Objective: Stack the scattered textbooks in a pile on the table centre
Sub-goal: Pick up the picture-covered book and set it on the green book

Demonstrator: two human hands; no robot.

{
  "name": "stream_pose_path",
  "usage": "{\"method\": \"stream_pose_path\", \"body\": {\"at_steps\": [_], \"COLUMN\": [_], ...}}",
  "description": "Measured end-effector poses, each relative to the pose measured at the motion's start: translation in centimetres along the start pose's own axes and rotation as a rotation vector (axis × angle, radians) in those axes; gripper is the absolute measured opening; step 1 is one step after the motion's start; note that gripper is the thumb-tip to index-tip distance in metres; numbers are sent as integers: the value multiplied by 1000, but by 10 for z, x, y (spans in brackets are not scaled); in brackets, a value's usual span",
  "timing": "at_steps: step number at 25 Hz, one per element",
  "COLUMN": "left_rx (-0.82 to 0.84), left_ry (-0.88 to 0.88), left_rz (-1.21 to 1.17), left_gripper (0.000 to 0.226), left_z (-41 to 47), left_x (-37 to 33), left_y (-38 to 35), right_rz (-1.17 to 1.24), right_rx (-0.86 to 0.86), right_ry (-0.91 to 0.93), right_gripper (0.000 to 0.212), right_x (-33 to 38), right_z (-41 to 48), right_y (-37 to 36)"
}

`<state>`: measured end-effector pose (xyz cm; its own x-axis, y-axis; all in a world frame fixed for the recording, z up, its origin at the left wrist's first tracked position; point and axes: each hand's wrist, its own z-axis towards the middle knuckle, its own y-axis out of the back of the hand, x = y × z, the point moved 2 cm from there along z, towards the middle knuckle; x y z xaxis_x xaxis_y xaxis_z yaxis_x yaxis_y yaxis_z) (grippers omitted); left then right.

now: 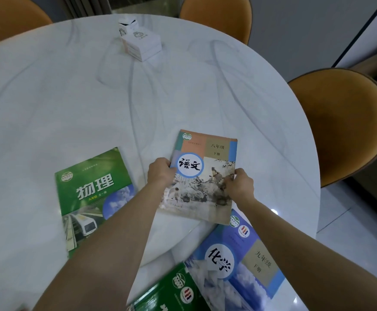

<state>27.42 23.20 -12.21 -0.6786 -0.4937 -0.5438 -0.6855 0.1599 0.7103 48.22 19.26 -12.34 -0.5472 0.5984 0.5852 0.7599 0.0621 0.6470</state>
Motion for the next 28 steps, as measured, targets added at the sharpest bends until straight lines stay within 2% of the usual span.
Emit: {"method": "stream_pose_path", "body": {"at_steps": [4,12,17,21,24,28], "left_rx": [-3,-80,-186,-272,-327,-369], "left_ry": [-21,-10,25,91,132,201], "left_rz": [-171,-393,-466,-472,-522,-559], "left_gripper": [5,13,11,21,17,26], "left_z": [-12,-28,-40,-51,-61,-69], "left_x": [-2,17,54,93,121,156], "left_y": [3,47,87,117,131,141], "right_rz": [32,104,137,119,109,81], "right_rx": [-28,-43,0,69,134,187], "right_ry": [27,223,347,435,464,503], "right_gripper": [29,31,29,29,29,30], "right_x": [8,53,89,112,125,135], "right_z": [-3,-21,-45,-66,-80,-93], "right_y": [8,9,-17,-48,-73,-103]}}
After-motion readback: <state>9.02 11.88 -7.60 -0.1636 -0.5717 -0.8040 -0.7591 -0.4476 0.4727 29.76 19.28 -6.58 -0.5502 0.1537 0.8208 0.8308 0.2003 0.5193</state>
